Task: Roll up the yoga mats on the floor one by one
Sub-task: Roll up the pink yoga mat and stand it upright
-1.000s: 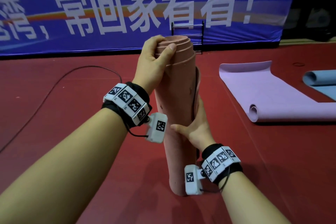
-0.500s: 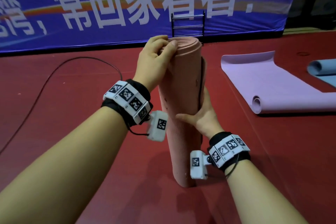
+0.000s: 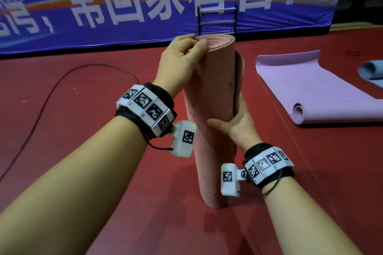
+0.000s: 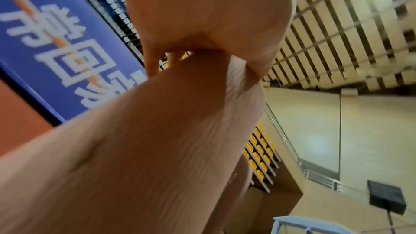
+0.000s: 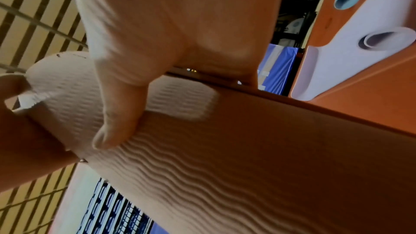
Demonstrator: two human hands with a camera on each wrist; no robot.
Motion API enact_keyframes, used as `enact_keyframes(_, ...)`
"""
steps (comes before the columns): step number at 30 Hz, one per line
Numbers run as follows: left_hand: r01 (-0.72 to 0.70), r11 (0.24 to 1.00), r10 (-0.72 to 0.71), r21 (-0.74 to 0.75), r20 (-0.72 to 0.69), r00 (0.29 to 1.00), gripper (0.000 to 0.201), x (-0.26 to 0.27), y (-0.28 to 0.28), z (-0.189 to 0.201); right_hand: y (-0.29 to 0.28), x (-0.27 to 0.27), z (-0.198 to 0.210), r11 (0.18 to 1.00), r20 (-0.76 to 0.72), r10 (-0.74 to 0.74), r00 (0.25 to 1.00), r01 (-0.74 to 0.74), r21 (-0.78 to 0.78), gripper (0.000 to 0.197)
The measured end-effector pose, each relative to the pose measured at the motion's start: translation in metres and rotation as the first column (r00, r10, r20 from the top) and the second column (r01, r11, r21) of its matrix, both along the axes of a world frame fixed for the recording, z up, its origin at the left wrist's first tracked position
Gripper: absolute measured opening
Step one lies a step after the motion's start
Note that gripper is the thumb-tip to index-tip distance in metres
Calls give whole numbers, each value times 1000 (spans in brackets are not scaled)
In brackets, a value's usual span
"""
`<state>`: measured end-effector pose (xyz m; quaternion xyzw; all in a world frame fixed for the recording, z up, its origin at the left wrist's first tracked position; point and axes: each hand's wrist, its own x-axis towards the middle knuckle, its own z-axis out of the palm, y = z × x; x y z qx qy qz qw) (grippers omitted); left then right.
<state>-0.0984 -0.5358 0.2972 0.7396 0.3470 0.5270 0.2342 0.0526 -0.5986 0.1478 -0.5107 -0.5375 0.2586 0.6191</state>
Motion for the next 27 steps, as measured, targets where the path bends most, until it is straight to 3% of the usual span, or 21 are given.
enact_keyframes(4, -11, 999, 10, 33, 28, 1000, 29, 7, -4, 1, 1, 2, 2, 999, -15, -13, 1000, 14, 50, 103)
enact_keyframes(8, -45, 998, 43, 41, 54, 998, 35, 4, 1, -9, 0, 1, -4, 996, -121, 89, 989, -85, 37, 78)
enact_keyframes(12, -43, 999, 43, 7, 45, 998, 22, 3, 3, -6, 6, 7, -6, 996, -139, 89, 986, -89, 8, 65)
enact_keyframes(15, -63, 998, 61, 25, 68, 996, 27, -2, 4, -9, 8, 14, -1, 999, -132, -35, 991, 33, -23, 36)
enact_keyframes(19, -92, 993, 86, 74, 81, 993, 35, -1, -1, -12, 3, 13, 15, 983, -49, -183, 982, 184, 18, 20)
enact_keyframes(24, -169, 976, 156, 139, 95, 983, 23, 1, 0, -16, 5, 3, 18, 980, 31, -194, 981, 192, 45, 28)
enact_keyframes(27, -231, 964, 216, 131, 118, 969, 24, -5, 7, -18, 7, -8, 17, 995, 78, -86, 993, 82, 53, 55)
